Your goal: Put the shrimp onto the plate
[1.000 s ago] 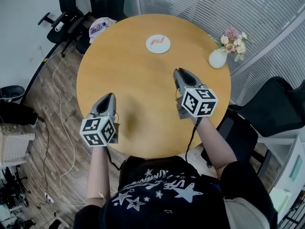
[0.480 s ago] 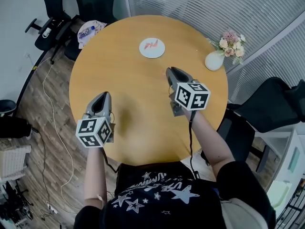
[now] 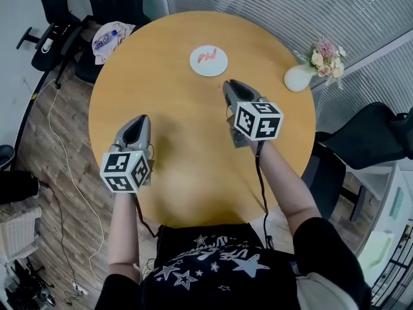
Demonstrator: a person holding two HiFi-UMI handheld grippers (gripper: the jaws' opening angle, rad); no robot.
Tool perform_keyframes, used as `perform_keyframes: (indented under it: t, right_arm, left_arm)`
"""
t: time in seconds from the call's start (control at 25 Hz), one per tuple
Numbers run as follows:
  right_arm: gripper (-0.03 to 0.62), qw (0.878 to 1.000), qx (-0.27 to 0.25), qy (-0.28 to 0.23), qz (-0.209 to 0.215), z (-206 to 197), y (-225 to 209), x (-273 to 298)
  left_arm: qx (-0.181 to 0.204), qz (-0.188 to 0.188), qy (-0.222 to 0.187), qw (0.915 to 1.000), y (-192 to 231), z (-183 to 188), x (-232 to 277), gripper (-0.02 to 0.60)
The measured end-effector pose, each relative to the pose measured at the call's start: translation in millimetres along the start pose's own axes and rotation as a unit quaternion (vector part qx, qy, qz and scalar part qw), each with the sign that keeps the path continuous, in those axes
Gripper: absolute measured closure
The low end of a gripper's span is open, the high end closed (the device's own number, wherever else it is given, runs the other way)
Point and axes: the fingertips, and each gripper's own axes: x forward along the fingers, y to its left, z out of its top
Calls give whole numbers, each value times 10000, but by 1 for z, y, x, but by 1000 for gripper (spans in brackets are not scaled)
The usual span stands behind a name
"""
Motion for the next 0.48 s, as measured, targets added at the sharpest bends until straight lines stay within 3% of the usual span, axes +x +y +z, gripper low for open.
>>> perform_keyframes:
  t: [0.28, 0.48]
  right_arm:
    - [534, 9993, 73, 1, -377, 2, -20, 39]
    - [534, 9979, 222, 17, -601, 0, -41, 69]
  left_arm:
    - [460, -225, 83, 9987, 22, 5, 29, 580]
    - [455, -373, 189, 9981, 32, -3, 50, 580]
